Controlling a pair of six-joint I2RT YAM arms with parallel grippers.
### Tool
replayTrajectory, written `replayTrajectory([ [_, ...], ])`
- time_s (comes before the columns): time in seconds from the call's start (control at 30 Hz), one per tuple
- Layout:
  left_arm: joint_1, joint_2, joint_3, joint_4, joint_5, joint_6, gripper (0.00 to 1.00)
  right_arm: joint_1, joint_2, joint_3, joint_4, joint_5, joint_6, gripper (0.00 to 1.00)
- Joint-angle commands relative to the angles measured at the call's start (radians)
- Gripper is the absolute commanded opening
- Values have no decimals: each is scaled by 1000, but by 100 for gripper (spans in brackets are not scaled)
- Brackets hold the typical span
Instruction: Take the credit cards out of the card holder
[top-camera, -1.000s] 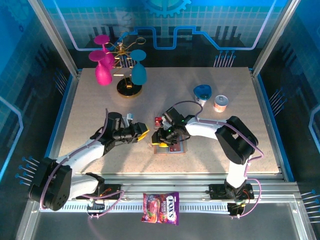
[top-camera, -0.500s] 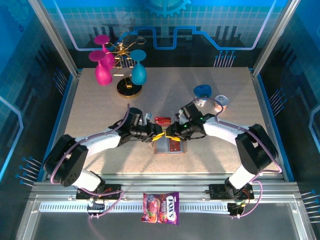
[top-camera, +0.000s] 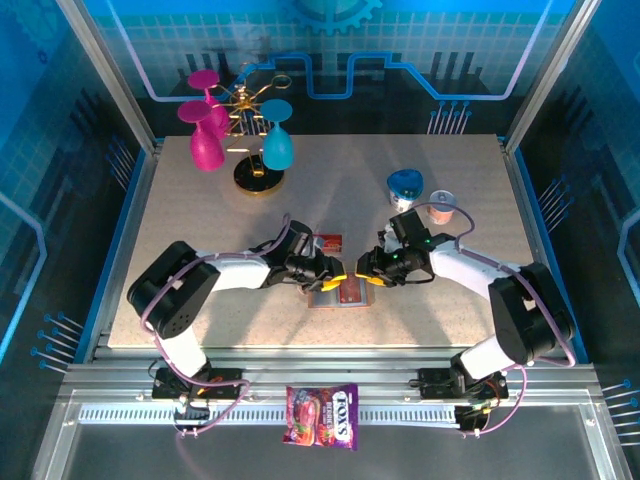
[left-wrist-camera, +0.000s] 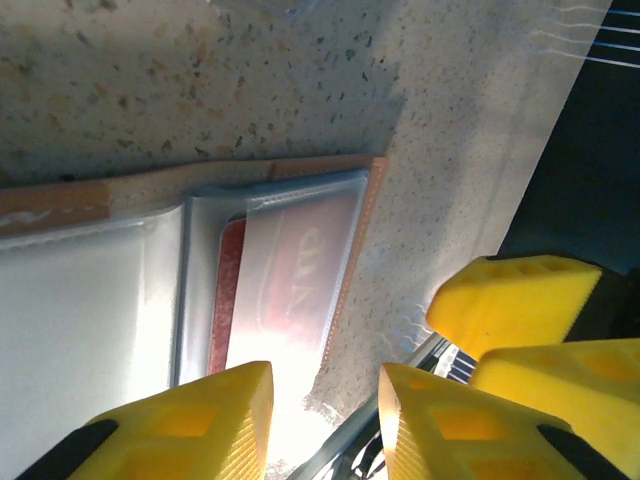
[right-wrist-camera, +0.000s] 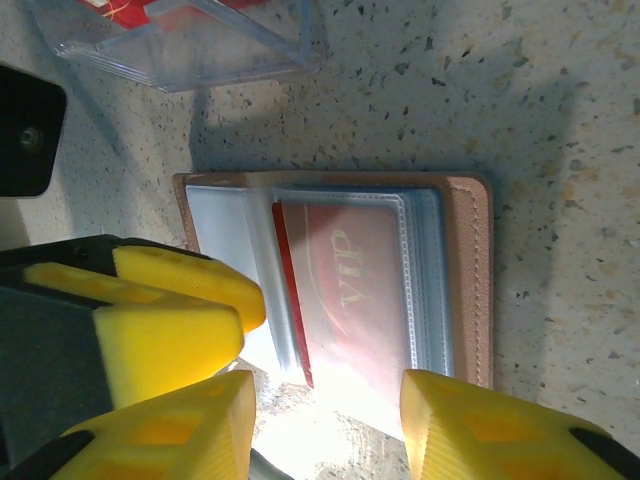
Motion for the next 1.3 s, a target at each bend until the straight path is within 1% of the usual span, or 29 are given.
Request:
replayTrajectory([
  [0.0, -8, 27, 30, 19, 26, -8, 35, -18, -20, -17, -18, -19, -20, 44],
  [0.37, -12, 64, 58, -38, 40, 34, 36, -22, -33, -27, -20, -19, -16, 44],
  [0.7, -16, 47, 109, -227, -8, 147, 37, -22, -40, -32, -17, -24, -11, 45],
  [0.97, -23, 65, 117, -229, 2, 152, 38, -16, -36, -40, 6, -40, 4, 44],
  [1.27, -23, 38, 140, -308, -39, 192, 38, 5, -12, -36, 28, -58, 15, 44],
])
